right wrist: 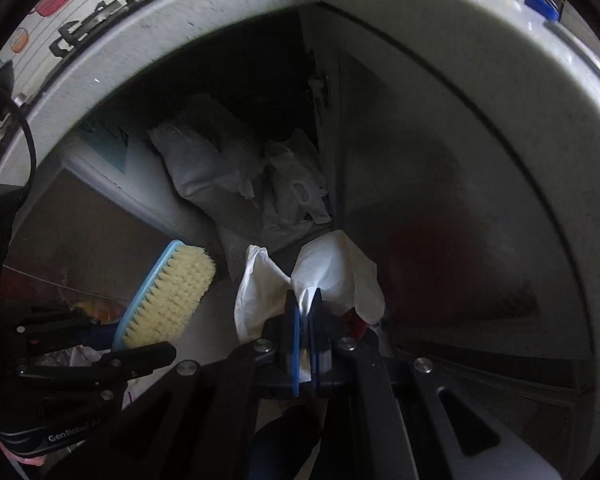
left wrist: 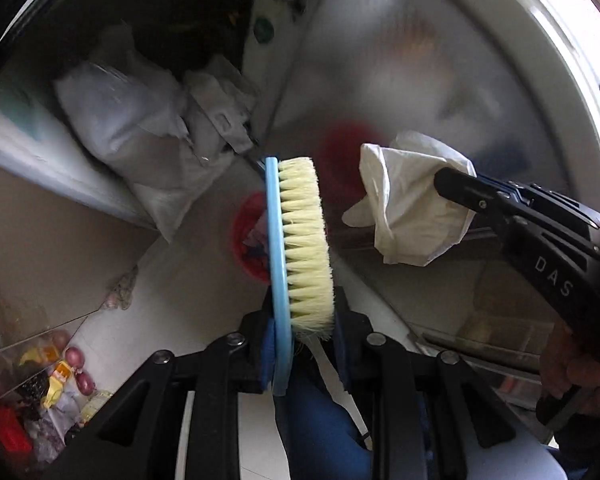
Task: Collect trash
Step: 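Carry the brush and glove in both tools down toward the red bin, then open the left gripper over the red bin to drop the blue brush, then open the right gripper over the red bin to drop the white glove, then raise both tools back up to the counter, then grasp the yellow snack packet with the right gripper and lift it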
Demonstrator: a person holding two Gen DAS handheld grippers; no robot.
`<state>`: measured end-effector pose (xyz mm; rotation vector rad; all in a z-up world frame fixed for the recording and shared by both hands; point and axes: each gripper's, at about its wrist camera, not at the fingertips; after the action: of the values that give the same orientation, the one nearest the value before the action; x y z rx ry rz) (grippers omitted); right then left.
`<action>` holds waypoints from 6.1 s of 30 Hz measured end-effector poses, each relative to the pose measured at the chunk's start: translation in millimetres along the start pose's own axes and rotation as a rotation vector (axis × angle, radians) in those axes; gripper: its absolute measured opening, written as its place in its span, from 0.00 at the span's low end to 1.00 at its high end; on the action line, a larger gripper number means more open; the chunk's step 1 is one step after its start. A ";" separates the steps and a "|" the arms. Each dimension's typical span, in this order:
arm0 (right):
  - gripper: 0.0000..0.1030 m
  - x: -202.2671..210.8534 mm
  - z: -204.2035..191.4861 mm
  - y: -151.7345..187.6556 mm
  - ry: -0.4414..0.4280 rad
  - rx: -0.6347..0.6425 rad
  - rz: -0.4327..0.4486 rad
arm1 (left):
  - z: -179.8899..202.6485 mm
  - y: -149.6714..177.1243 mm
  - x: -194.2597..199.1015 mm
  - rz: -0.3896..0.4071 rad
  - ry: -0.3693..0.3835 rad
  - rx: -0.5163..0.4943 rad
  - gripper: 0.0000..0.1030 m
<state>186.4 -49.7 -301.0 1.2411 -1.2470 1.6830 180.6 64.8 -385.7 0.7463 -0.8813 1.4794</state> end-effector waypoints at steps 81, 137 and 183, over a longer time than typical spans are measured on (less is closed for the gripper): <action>0.99 -33.8 -37.4 16.2 0.036 0.213 -0.083 | -43.5 42.3 42.3 0.225 -0.192 0.163 1.00; 0.99 196.0 191.1 -228.7 0.017 -0.052 0.284 | 238.9 -275.8 222.8 0.384 -0.182 -0.356 1.00; 0.55 -4.1 145.1 -340.3 -0.109 0.719 0.048 | 142.6 -385.8 76.1 0.192 -0.135 -0.010 1.00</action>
<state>538.6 -86.5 -193.8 1.7346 -0.7356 2.2207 551.3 -13.8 -208.7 0.7789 -1.0868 1.6053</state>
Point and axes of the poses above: each gripper's, at about its wrist camera, not at the fingertips, and x roughly against the way its jaws point, z to its right, y to its underside, and after that the axes turned 13 degrees about y, right-handed
